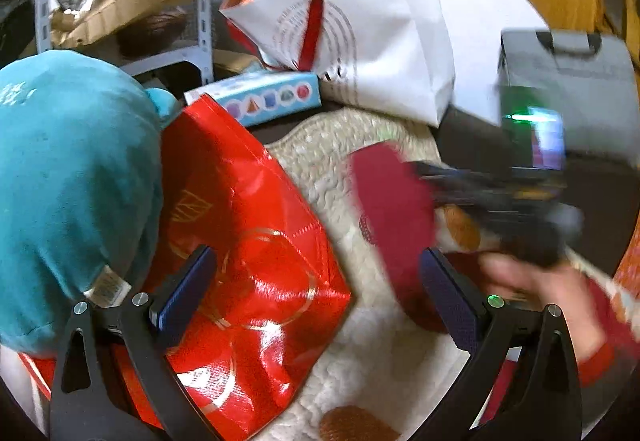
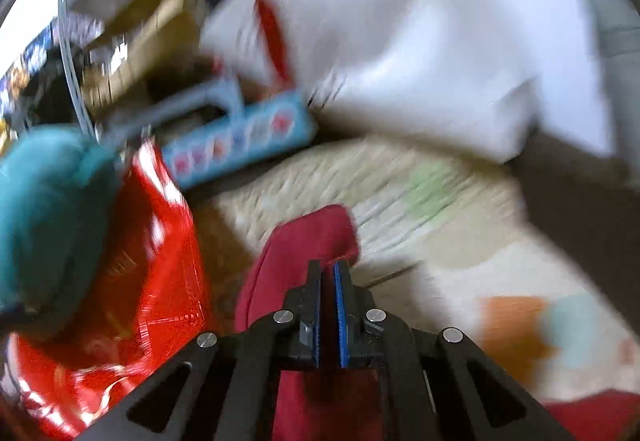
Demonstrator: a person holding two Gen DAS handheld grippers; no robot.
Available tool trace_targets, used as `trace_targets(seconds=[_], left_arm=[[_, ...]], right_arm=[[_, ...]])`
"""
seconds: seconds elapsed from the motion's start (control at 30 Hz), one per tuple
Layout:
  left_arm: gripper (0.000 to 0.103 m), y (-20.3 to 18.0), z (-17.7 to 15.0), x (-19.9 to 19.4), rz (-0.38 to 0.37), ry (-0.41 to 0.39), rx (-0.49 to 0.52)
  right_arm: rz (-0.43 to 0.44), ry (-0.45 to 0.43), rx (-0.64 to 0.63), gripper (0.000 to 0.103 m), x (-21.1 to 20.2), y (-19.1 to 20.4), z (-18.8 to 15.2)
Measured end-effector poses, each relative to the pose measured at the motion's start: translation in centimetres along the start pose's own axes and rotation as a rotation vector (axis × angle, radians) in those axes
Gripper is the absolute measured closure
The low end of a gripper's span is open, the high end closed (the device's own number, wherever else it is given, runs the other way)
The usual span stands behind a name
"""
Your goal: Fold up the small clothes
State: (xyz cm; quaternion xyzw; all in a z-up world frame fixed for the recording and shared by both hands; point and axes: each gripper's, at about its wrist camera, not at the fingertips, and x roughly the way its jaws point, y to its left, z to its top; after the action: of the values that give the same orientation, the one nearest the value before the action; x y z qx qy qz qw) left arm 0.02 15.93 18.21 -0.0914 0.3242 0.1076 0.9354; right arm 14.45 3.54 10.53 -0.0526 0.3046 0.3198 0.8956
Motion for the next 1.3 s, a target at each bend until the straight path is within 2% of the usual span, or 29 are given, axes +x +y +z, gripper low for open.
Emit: trace_targets(seconds=[0.07,0.13,0.23,0.3,0.37,0.4,0.43,0.47,0.5,0.53,0.57,0.63,0.7,0.83,0.97,1.07,1.1,1.13,1.17,1.2,1.3], left_arm=[[0.001,-0.5,-0.1,-0.2,0.003,-0.005,-0.011],[0.001,-1.5,-0.4,0.1,-0.026,0.021,-0.005],[0.001,-4.2,-1.1,0.1,-0.086,0.056,0.027],[0.001,-7.1,-1.9,0.1,-0.116,0.064,0.086],[0.001,-9.7,-2.8,0.2,-0.156,0.074,0.148],[0.001,-11.1,-3.3,0.4,-0.169,0.087,0.174],[0.001,-12.6,-3.9,0.7,-0.186,0.106,0.199],[0.001,-13.6,-4.3,1.0,-0.201,0.117,0.215],[0.001,-14.8,-4.7,1.1,-0.219,0.124,0.232],[0.001,-15.9,-5.2,1.3,-0.229,0.126,0.248],[0.001,-16.9,-5.6,1.5,-0.232,0.128,0.268],[0.001,-18.8,-6.6,2.1,-0.244,0.129,0.305],[0.001,-20.0,-7.5,2.6,-0.243,0.129,0.326],[0.001,-21.6,-9.1,4.1,-0.262,0.188,0.353],[0.001,-22.1,-9.5,4.8,-0.229,0.188,0.385],[0.001,-21.6,-9.3,5.5,-0.209,0.188,0.361],[0.001,-21.5,-9.2,5.7,-0.207,0.193,0.349],[0.001,-21.4,-9.2,6.0,-0.206,0.198,0.341],[0.001,-21.3,-9.2,6.2,-0.204,0.201,0.339],[0.001,-21.4,-9.3,6.4,-0.198,0.205,0.341],[0.001,-21.6,-9.6,6.6,-0.192,0.218,0.353]], right_arm=[[0.003,-0.064,0.036,0.097,-5.1,-2.0,1.0],[-0.011,-0.116,0.052,0.097,-10.8,-3.9,0.3],[-0.180,-0.176,0.058,0.097,-19.3,-7.6,-1.9],[-0.309,-0.206,0.076,0.097,-24.2,-10.3,-5.0],[-0.455,-0.191,0.106,0.094,-27.8,-12.8,-8.3],[-0.549,-0.155,0.114,0.087,-29.3,-14.3,-10.2],[-0.653,-0.087,0.131,0.072,-30.6,-15.8,-12.3],[-0.742,0.007,0.205,0.065,-32.6,-18.0,-15.9],[-0.742,0.007,0.205,0.062,-32.6,-18.0,-15.9],[-0.724,-0.003,0.355,0.062,-35.7,-19.8,-19.4],[-0.724,-0.003,0.355,0.061,-35.7,-19.8,-19.4],[-0.681,-0.042,0.507,0.055,-38.3,-20.7,-22.4],[-0.631,-0.052,0.588,0.054,-38.9,-21.0,-24.4],[-0.638,0.023,0.591,0.053,-36.7,-21.7,-25.2],[-0.637,0.005,0.593,0.050,-34.3,-23.7,-25.3],[-0.618,0.063,0.619,0.048,-31.0,-26.3,-24.8],[-0.594,0.081,0.627,0.051,-30.0,-26.9,-24.8],[-0.571,0.126,0.603,0.064,-28.5,-27.4,-24.6],[-0.613,0.141,0.564,0.077,-28.3,-27.1,-24.3],[-0.613,0.141,0.564,0.101,-28.3,-27.1,-24.3],[-0.617,0.041,0.512,0.102,-31.3,-26.1,-23.3]])
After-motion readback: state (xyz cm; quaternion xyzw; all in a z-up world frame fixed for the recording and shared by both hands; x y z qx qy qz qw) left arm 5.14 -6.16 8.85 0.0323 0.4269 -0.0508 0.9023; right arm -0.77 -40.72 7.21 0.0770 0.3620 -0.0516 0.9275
